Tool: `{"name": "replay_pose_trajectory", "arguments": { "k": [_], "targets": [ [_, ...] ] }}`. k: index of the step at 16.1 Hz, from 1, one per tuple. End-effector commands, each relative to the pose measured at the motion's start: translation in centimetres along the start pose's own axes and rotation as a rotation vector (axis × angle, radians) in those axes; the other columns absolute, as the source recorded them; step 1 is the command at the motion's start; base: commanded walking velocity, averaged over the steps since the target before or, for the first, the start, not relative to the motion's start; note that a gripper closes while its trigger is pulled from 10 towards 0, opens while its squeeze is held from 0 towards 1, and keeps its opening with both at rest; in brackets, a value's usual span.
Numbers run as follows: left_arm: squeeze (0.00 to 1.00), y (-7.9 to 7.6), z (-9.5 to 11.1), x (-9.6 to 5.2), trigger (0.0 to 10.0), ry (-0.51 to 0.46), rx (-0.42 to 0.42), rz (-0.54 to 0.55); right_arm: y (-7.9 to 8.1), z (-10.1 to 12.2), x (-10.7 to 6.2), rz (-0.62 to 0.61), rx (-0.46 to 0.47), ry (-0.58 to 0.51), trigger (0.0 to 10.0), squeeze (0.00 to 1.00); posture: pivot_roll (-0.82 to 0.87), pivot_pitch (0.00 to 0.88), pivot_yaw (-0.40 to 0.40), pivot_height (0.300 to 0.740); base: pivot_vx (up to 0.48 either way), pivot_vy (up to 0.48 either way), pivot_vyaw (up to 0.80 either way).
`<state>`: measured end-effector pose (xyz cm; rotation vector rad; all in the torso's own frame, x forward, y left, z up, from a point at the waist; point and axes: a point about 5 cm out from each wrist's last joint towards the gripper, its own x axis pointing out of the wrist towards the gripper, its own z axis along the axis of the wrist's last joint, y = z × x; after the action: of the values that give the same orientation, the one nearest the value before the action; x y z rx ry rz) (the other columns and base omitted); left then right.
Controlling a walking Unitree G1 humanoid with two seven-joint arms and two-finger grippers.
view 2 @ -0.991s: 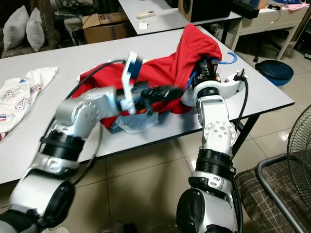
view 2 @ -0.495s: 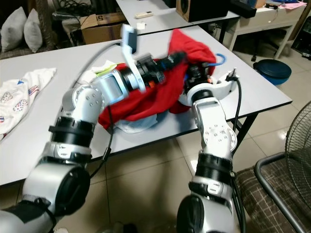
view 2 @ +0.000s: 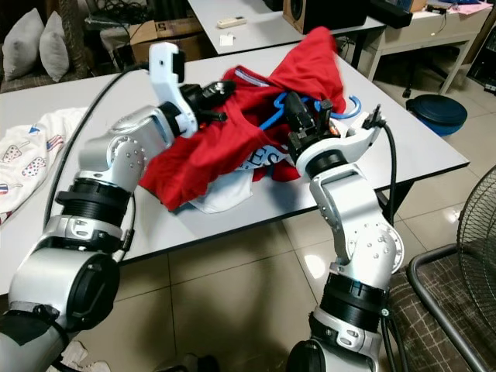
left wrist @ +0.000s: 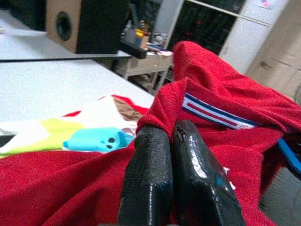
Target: Hang hanger
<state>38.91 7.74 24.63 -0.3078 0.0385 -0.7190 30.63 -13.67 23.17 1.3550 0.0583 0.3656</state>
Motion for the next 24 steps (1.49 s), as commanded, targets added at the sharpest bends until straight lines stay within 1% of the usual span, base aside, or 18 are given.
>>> {"name": "replay_pose_trajectory", "arguments": {
  "k": [1, 2, 3, 5, 6, 7, 8, 9, 10, 11, 12, 14, 15, 16, 17, 18, 20, 24],
  "targets": [
    [0.0, 0.0, 0.5, -0.3, 10.0, -0.003, 0.029, -0.023, 0.5, 0.1, -0.4, 0.017, -0.01, 0.004, 10.0, 0.0, -0.13, 0.0, 0.111, 0.74, 0.0, 0.0, 0.0],
    [1.0, -0.3, 0.8, -0.7, 10.0, 0.003, 0.01, -0.093, 0.4, 0.2, -0.7, -0.004, -0.043, 0.011, 10.0, 0.0, -0.13, 0.0, 0.108, 0.74, 0.0, 0.0, 0.0],
    [1.0, -0.2, 1.1, -1.0, 10.0, 0.019, 0.02, -0.121, 0.4, 0.3, -1.0, -0.017, -0.056, 0.018, 10.0, 0.0, -0.13, 0.0, 0.102, 0.74, 0.0, 0.0, 0.0],
    [1.0, 0.4, 0.9, -1.3, 10.0, 0.067, 0.06, -0.104, 0.6, 0.4, -1.2, -0.029, -0.05, 0.016, 10.0, 0.0, -0.12, 0.0, 0.097, 0.74, 0.0, 0.0, 0.0],
    [1.0, 1.6, 0.8, -1.7, 10.0, 0.089, 0.112, -0.042, 0.8, 0.5, -1.5, -0.046, -0.06, 0.017, 10.0, 0.0, -0.12, 0.0, 0.091, 0.74, 0.0, 0.0, 0.0],
    [0.51, 1.9, 0.9, -1.8, 10.0, 0.085, 0.111, -0.031, 0.8, 0.6, -1.6, -0.051, -0.072, 0.018, 10.0, 0.0, -0.12, 0.0, 0.089, 0.74, 0.0, 0.0, 0.0],
    [0.0, 2.7, 1.3, -2.6, 10.0, 0.07, 0.089, -0.012, 0.9, 0.8, -1.9, -0.06, -0.091, 0.019, 10.0, 0.0, -0.12, 0.0, 0.087, 0.74, 0.0, 0.0, 0.0],
    [0.0, 2.6, 1.5, -2.9, 10.0, 0.065, 0.077, -0.046, 0.9, 0.9, -2.1, -0.065, -0.099, 0.017, 10.0, 0.0, -0.12, 0.0, 0.086, 0.74, 0.0, 0.0, 0.0],
    [0.0, 2.2, 1.7, -3.7, 10.0, 0.072, 0.045, -0.137, 0.9, 1.2, -2.4, -0.081, -0.122, 0.015, 10.0, 0.0, -0.12, 0.0, 0.083, 0.74, 0.0, 0.0, 0.0],
    [0.0, 2.1, 1.4, -4.3, 10.0, 0.1, 0.037, -0.162, 0.8, 1.4, -2.6, -0.093, -0.142, 0.012, 10.0, 0.0, -0.12, 0.0, 0.082, 0.74, 0.0, 0.0, 0.0],
    [0.0, 2.8, 1.0, -4.8, 10.0, 0.123, 0.065, -0.126, 0.8, 1.8, -2.9, -0.106, -0.17, 0.008, 10.0, 0.0, -0.12, 0.0, 0.079, 0.74, 0.0, 0.0, 0.0],
    [0.0, 3.6, 1.1, -5.8, 10.0, 0.065, 0.111, -0.073, 1.2, 2.2, -3.4, -0.109, -0.193, -0.004, 10.0, 0.0, -0.12, 0.0, 0.075, 0.74, 0.0, 0.0, 0.0],
    [0.0, 4.0, 1.2, -6.6, 10.0, 0.023, 0.192, -0.015, 1.7, 2.4, -3.7, -0.105, -0.217, -0.007, 10.0, 0.0, -0.12, 0.0, 0.069, 0.74, 0.0, 0.0, 0.0],
    [0.0, 4.0, 0.2, -7.9, 10.0, 0.035, 0.283, 0.021, 2.5, 2.6, -4.3, -0.094, -0.242, -0.005, 10.0, 0.0, -0.12, 0.0, 0.063, 0.74, 0.0, 0.0, 0.0],
    [0.0, 3.9, -0.3, -8.3, 10.0, 0.047, 0.289, 0.03, 2.7, 2.6, -4.5, -0.091, -0.245, -0.005, 10.0, 0.0, -0.12, 0.0, 0.058, 0.74, 0.0, 0.0, 0.0],
    [0.0, 3.8, -1.4, -9.1, 10.0, 0.064, 0.254, 0.04, 3.0, 2.7, -4.9, -0.089, -0.241, -0.011, 10.0, 0.0, -0.12, 0.0, 0.057, 0.74, 0.0, 0.0, 0.0],
    [0.0, 3.3, -5.0, -11.4, 10.0, 0.132, 0.187, 0.082, 3.8, 2.8, -5.9, -0.029, -0.168, -0.023, 10.0, 0.0, -0.13, 0.0, 0.053, 0.74, 0.0, 0.0, 0.0],
    [0.0, 2.4, -7.5, -13.2, 10.0, 0.201, 0.19, 0.127, 3.5, 2.7, -6.7, -0.044, -0.173, -0.001, 10.0, 0.0, -0.11, 0.0, 0.05, 0.74, -0.068, 0.0, 0.0]
  ]
}}
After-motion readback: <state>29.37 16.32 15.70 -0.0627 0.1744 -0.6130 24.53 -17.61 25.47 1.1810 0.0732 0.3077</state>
